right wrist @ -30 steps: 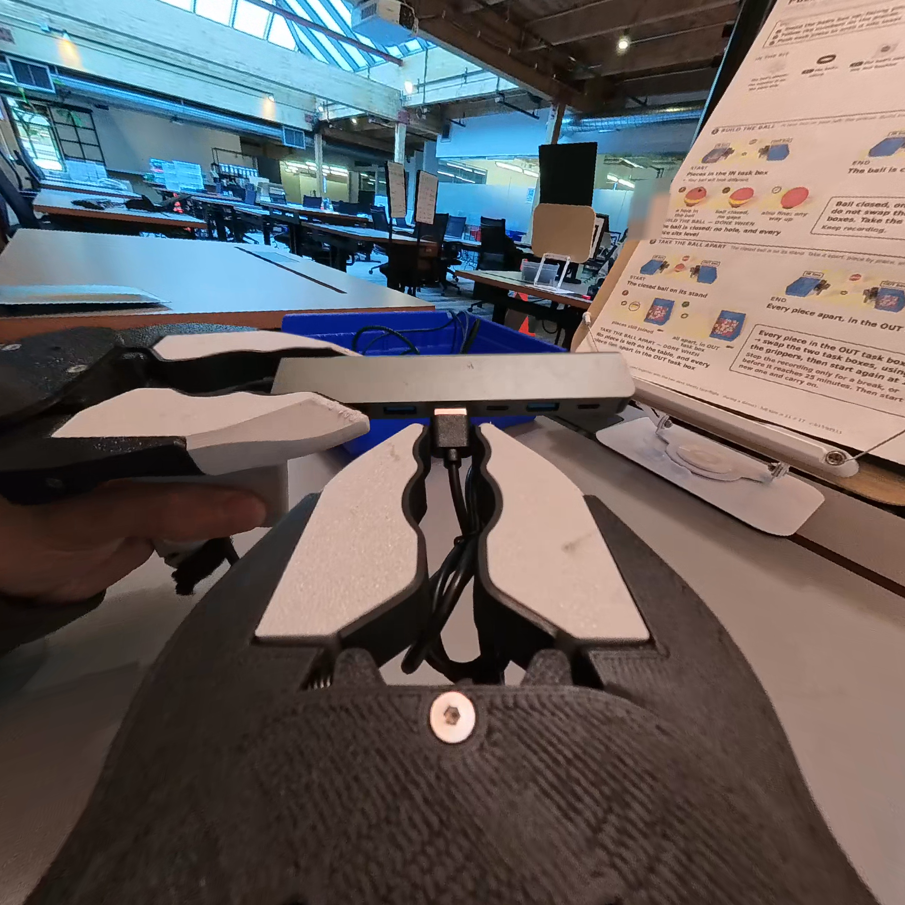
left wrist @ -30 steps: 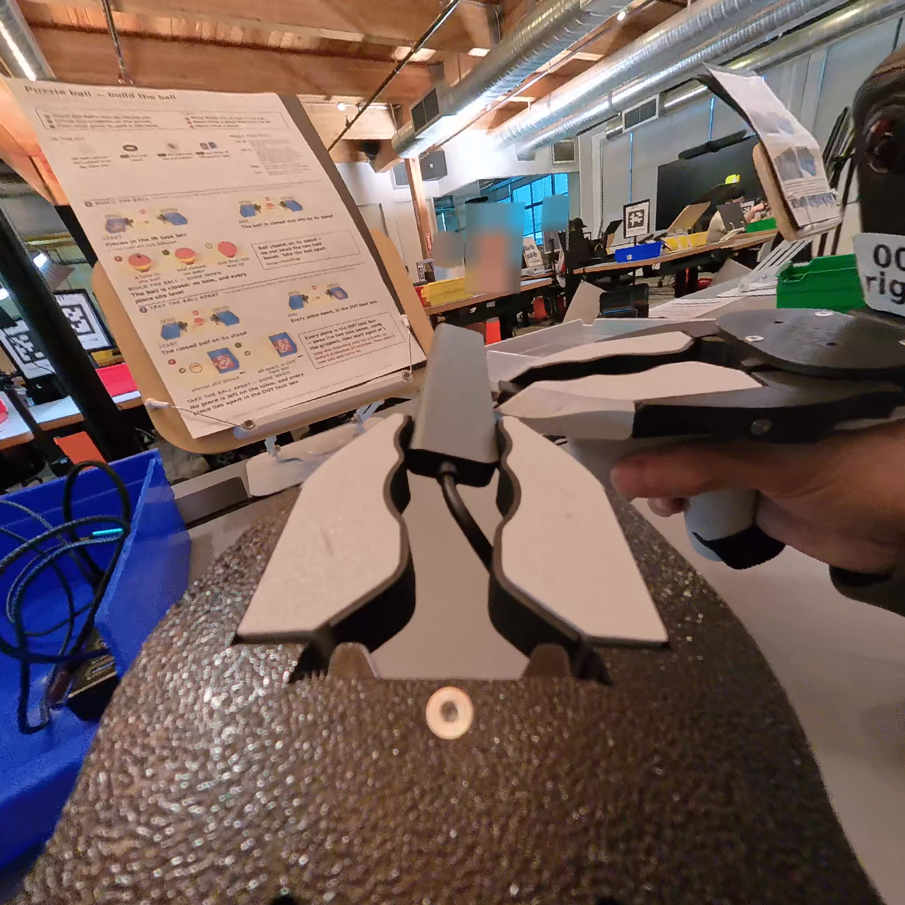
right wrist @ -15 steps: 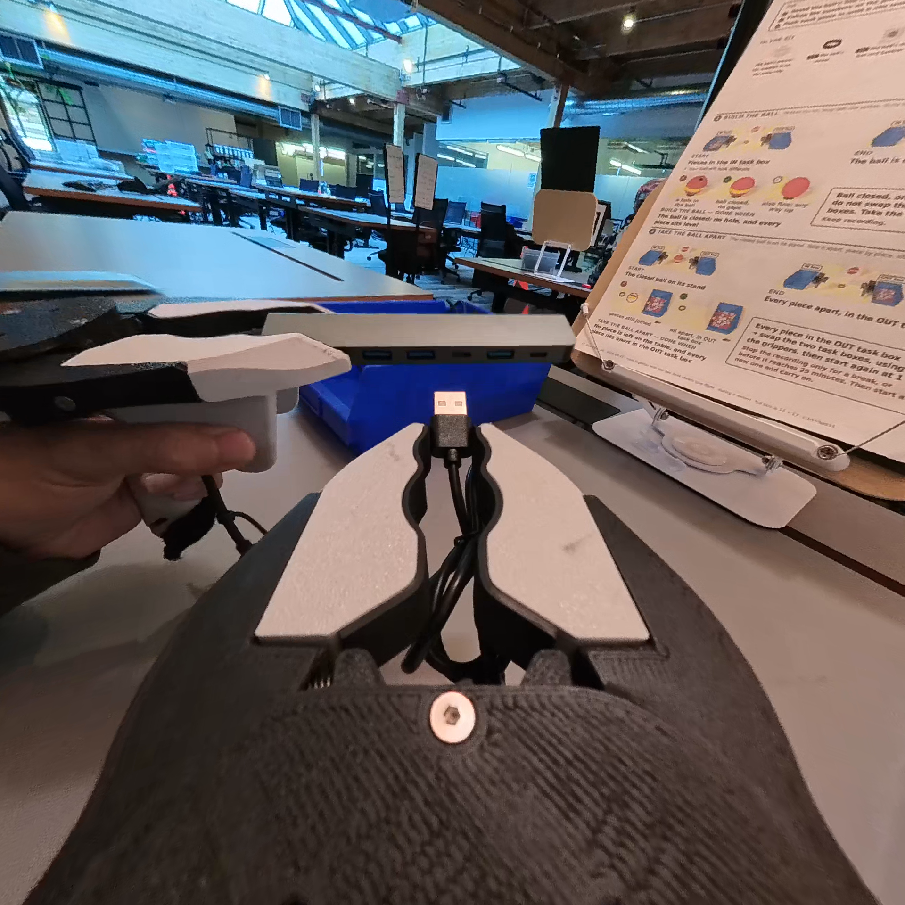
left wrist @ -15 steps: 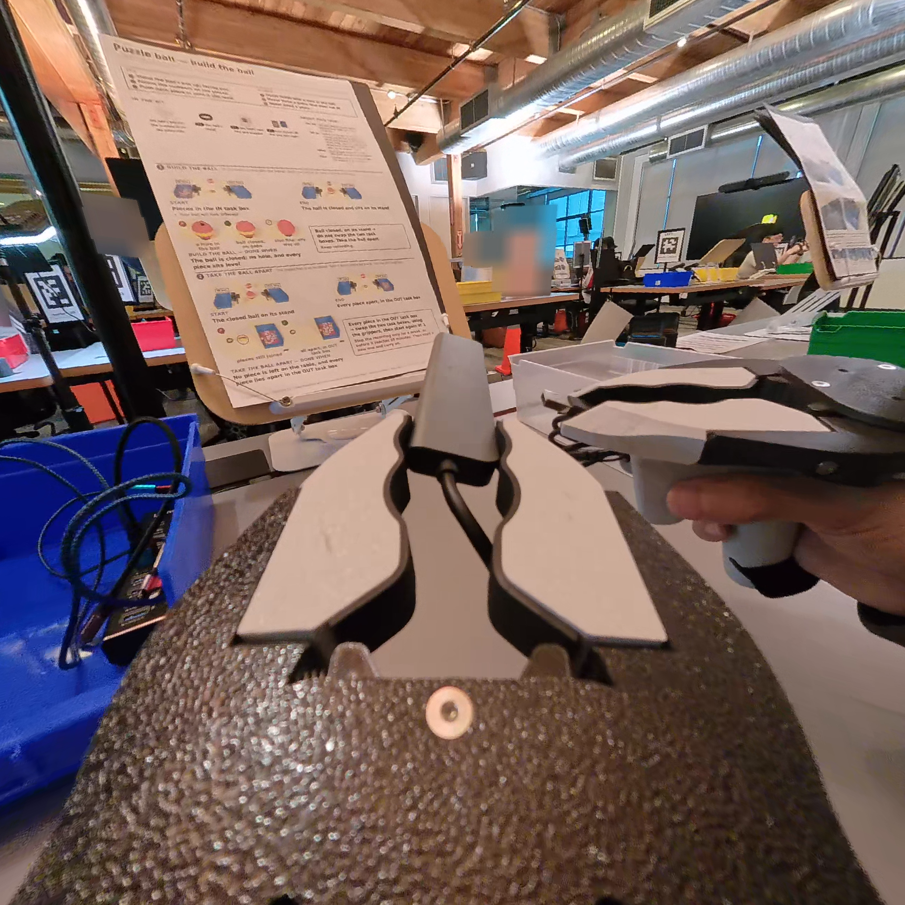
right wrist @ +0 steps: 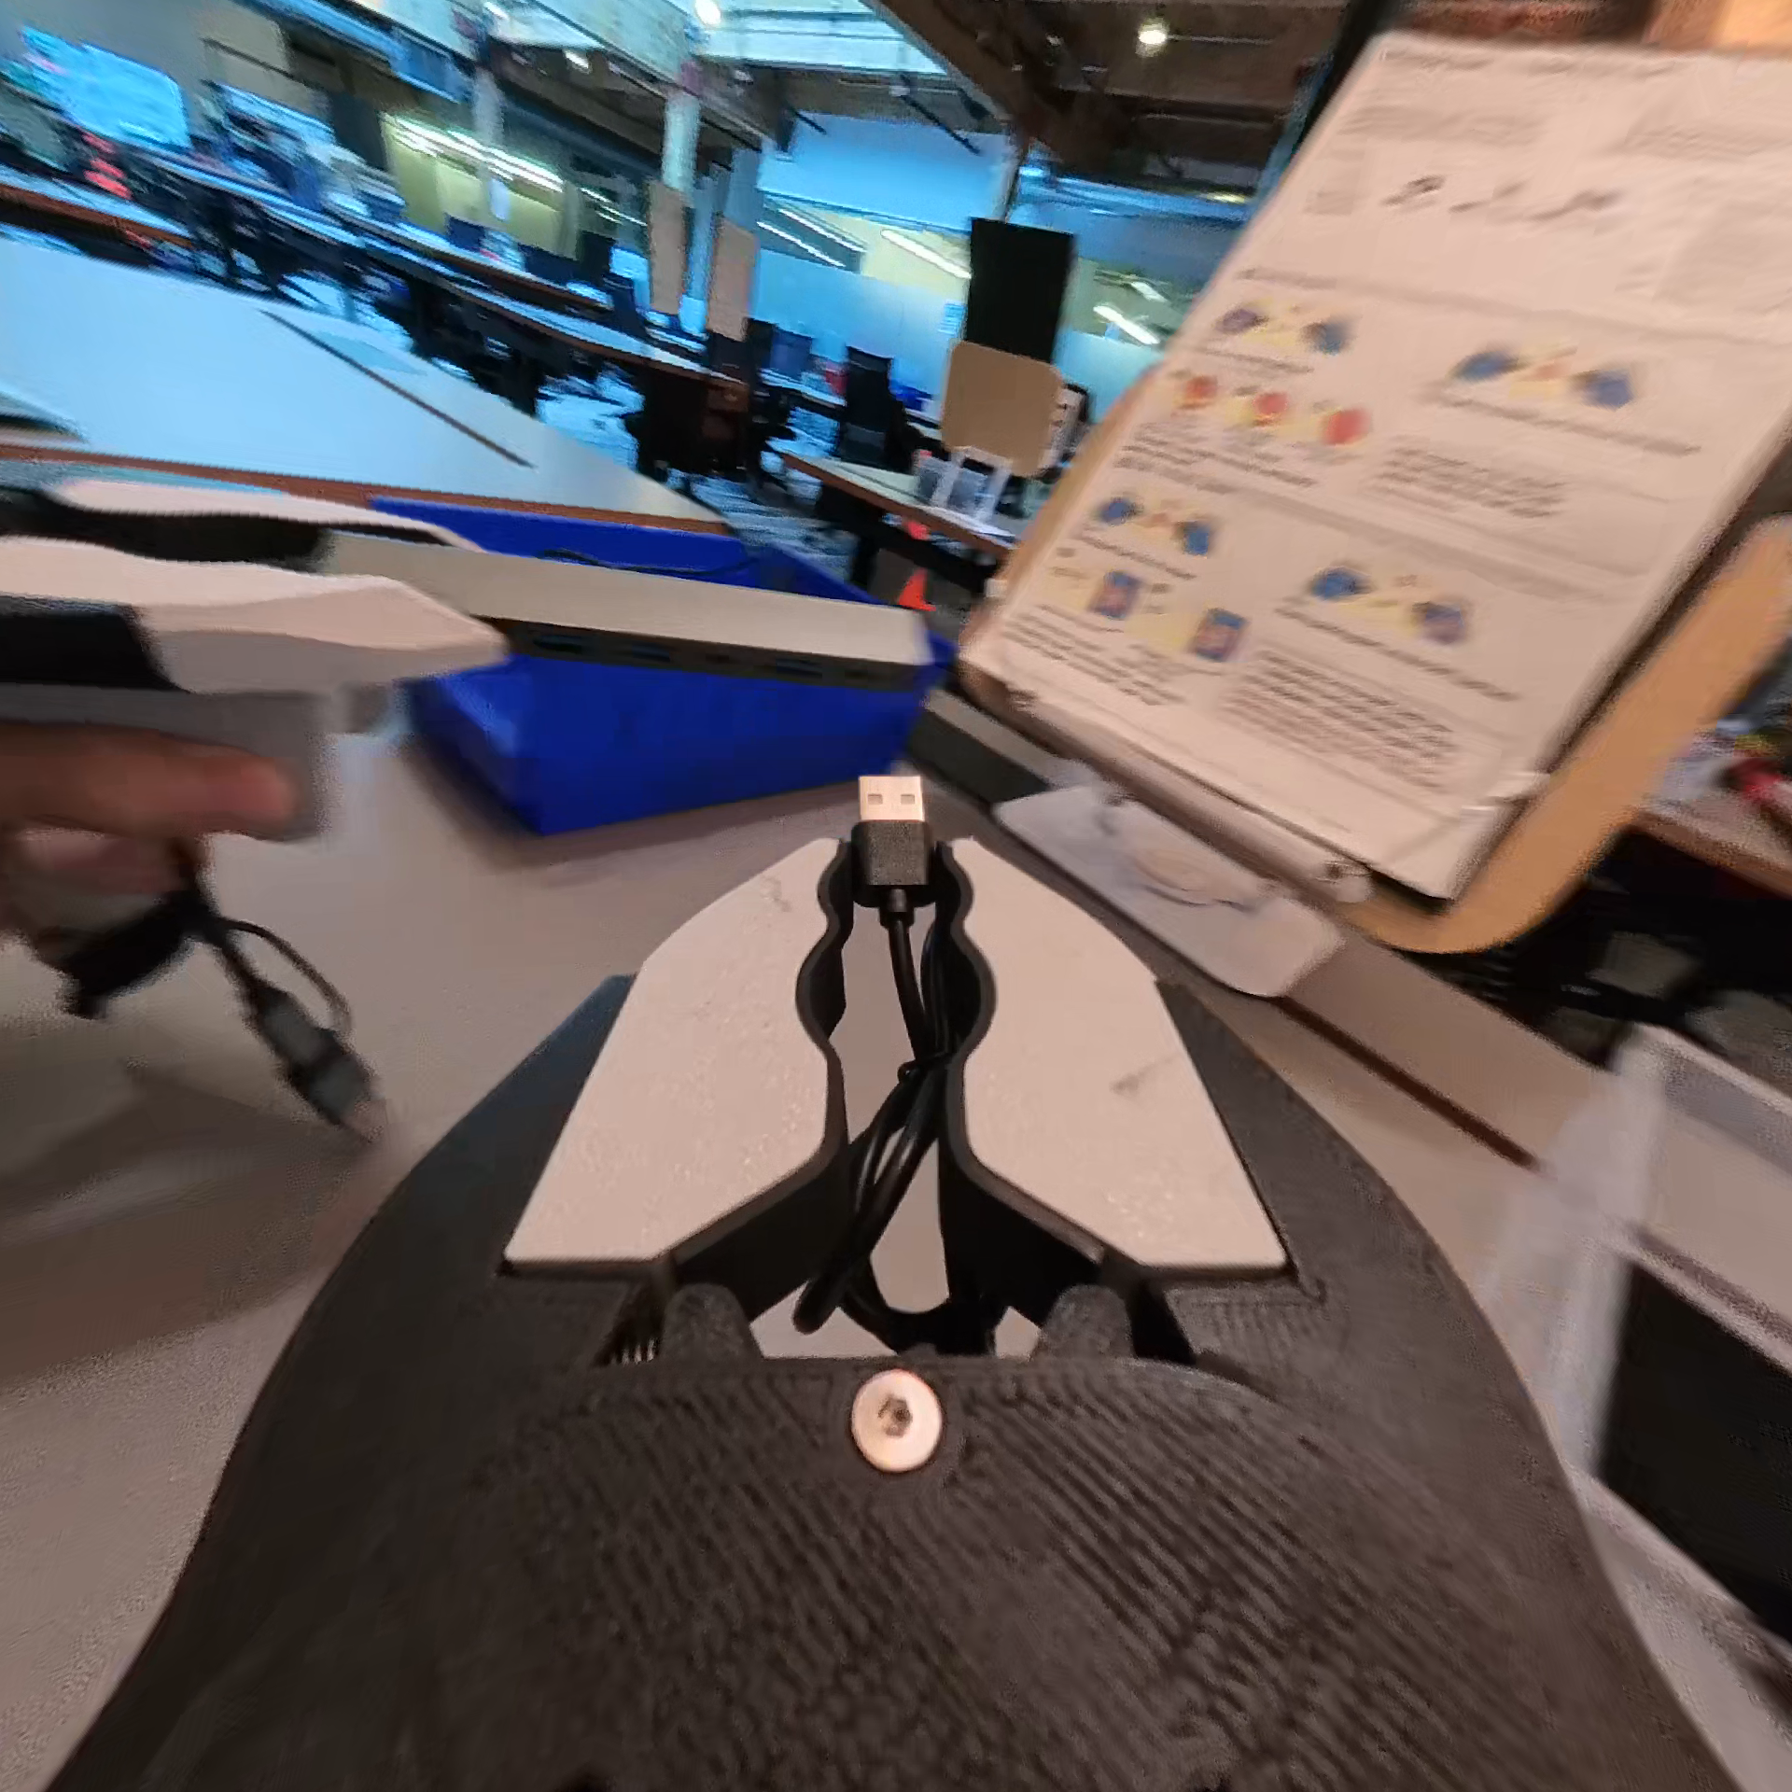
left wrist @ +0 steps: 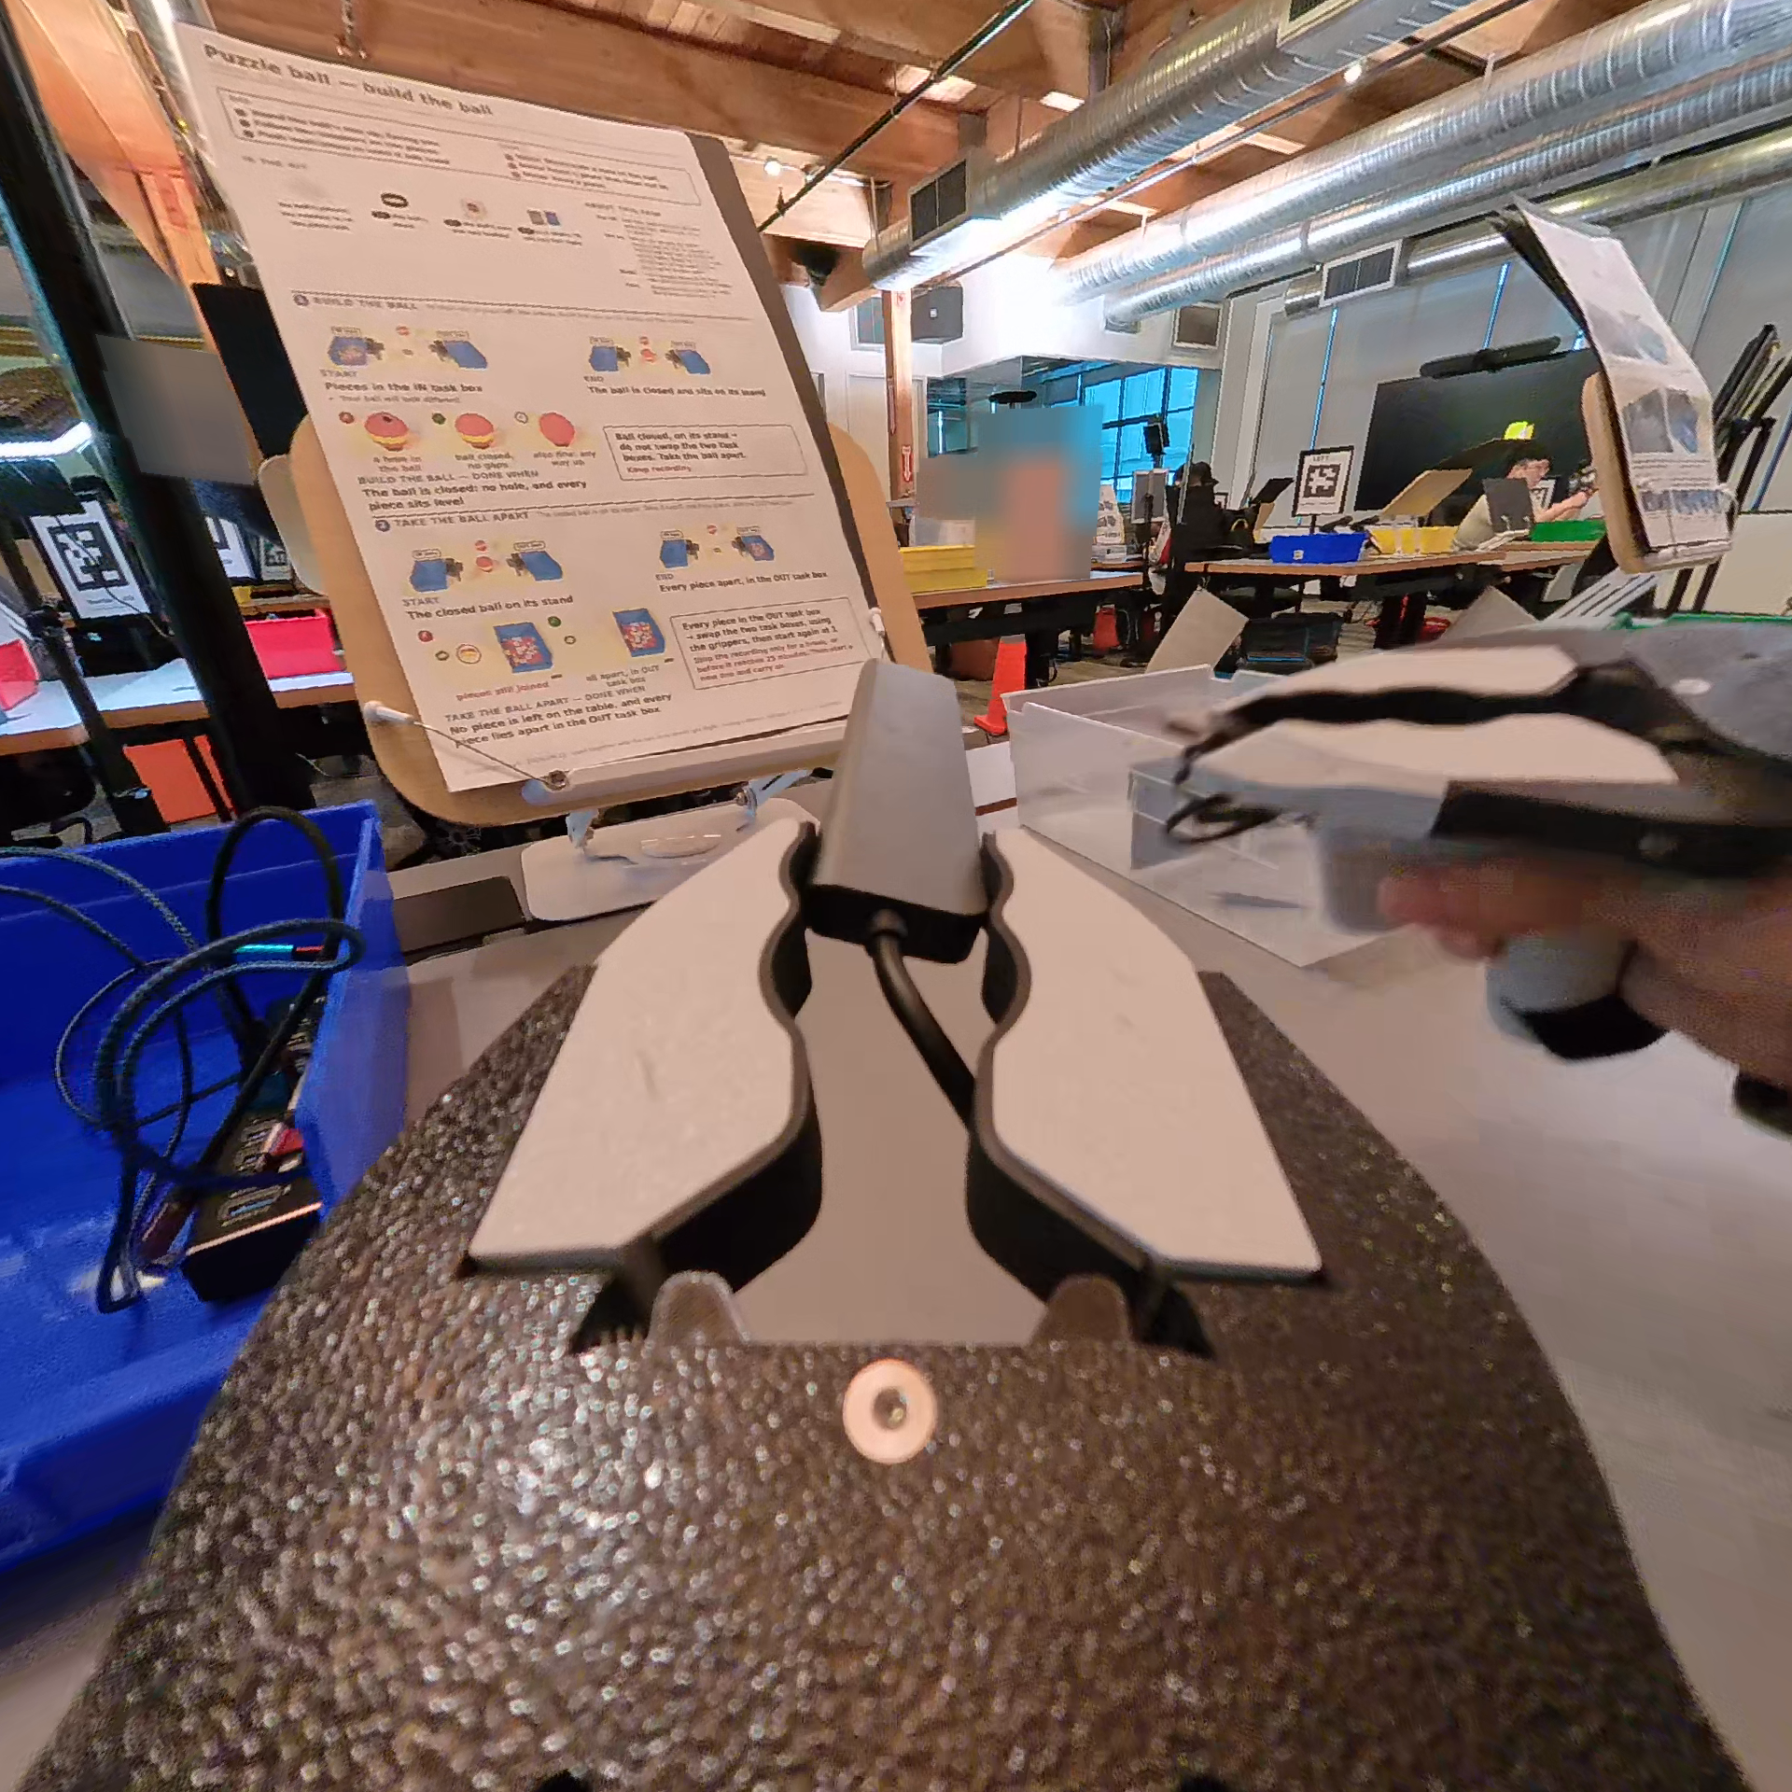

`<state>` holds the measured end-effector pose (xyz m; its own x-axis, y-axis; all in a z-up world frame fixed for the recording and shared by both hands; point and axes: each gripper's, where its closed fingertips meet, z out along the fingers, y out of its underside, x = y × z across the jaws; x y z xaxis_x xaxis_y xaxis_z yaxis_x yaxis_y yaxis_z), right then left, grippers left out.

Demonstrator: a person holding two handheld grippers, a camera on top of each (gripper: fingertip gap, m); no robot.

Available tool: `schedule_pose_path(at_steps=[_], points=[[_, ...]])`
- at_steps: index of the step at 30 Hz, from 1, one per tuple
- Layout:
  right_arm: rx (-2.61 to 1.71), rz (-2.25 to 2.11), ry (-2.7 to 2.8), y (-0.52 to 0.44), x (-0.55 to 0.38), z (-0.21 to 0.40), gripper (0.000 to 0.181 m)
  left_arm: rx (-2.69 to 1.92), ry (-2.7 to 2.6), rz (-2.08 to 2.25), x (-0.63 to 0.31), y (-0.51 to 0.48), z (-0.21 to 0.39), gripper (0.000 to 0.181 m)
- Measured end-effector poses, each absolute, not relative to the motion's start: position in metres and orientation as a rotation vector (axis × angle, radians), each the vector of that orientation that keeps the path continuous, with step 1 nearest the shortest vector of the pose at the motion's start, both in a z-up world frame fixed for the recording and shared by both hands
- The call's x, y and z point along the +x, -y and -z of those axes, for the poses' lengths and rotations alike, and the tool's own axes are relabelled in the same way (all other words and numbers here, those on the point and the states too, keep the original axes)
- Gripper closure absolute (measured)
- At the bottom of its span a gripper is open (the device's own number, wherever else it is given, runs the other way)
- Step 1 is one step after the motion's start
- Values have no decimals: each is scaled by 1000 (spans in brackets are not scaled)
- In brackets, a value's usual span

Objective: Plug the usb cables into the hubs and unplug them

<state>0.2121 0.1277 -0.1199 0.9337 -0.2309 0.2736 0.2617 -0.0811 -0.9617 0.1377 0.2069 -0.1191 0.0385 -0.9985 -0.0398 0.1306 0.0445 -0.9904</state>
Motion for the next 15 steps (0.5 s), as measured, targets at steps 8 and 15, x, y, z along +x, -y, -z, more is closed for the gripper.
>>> schedule_pose_path(at_steps=[8,15], points=[[-2043,867,26,-1,377,130,166,-1113,-1083,1215,133,-221,116,150],[-2188,754,-97,26,422,167,118,-1123,-1087,1218,133,-223,118,150]])
